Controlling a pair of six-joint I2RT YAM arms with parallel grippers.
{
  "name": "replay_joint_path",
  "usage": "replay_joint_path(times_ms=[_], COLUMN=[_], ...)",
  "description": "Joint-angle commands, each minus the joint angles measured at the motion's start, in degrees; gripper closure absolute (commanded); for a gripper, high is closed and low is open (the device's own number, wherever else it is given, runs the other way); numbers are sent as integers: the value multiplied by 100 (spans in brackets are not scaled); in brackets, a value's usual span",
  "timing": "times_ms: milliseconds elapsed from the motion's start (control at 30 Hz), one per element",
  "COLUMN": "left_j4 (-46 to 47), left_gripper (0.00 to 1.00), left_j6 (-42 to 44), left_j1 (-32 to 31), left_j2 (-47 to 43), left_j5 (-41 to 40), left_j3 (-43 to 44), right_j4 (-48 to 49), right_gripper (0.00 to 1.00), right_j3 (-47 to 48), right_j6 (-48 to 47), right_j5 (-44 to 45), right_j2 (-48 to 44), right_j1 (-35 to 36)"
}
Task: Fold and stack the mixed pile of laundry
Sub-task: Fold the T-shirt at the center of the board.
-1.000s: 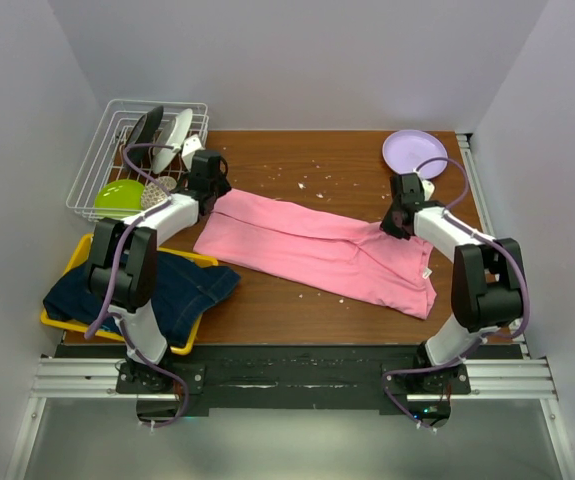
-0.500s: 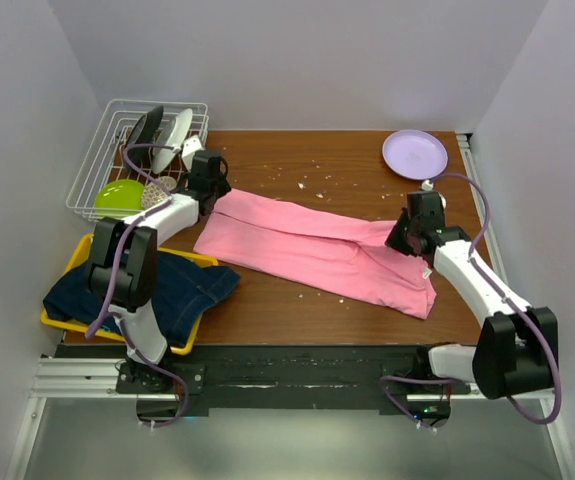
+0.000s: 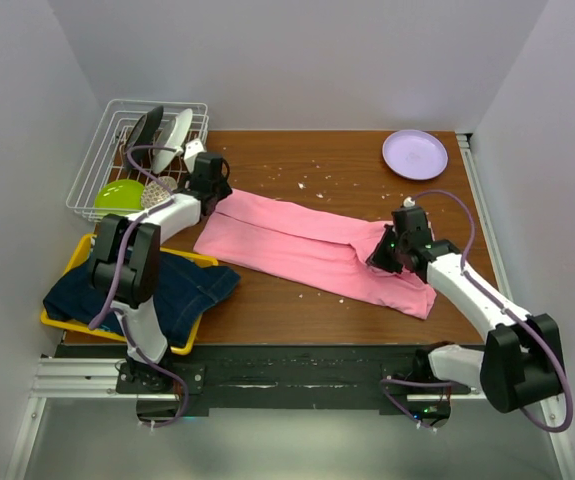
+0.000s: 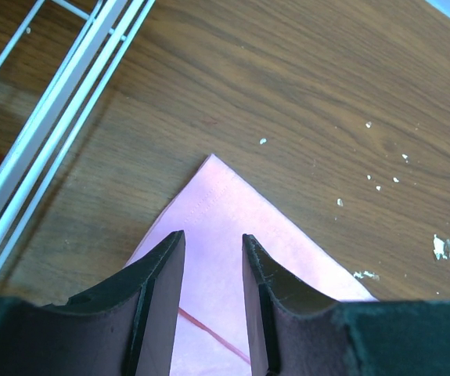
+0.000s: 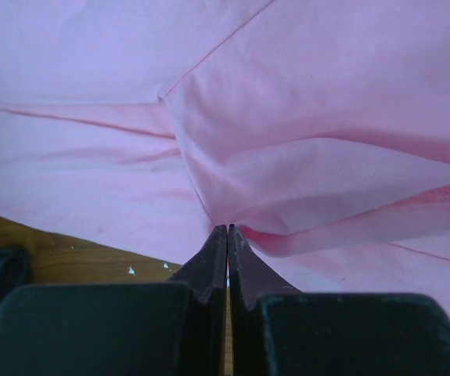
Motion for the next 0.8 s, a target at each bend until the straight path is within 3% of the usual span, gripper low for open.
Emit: replay_joint_path(times_ms=[0, 333, 533, 767], left_j4=[91, 109, 109, 66], left_gripper=[60, 60, 60, 60], left_j6=[-120, -129, -138, -103], left_j1=[-18, -18, -18, -18], left_j2=[81, 160, 187, 336], left_j5=[-3, 32, 76, 102], left_j3=[220, 246, 264, 404], right_j4=[415, 294, 258, 390], right_gripper=[100, 100, 100, 100], right_j3=[-36, 272, 202, -61], right_j6=[399, 645, 751, 636], right_j5=[-112, 301, 459, 582], right_j2=[307, 695, 440, 756], right_j1=[310, 943, 1101, 1119])
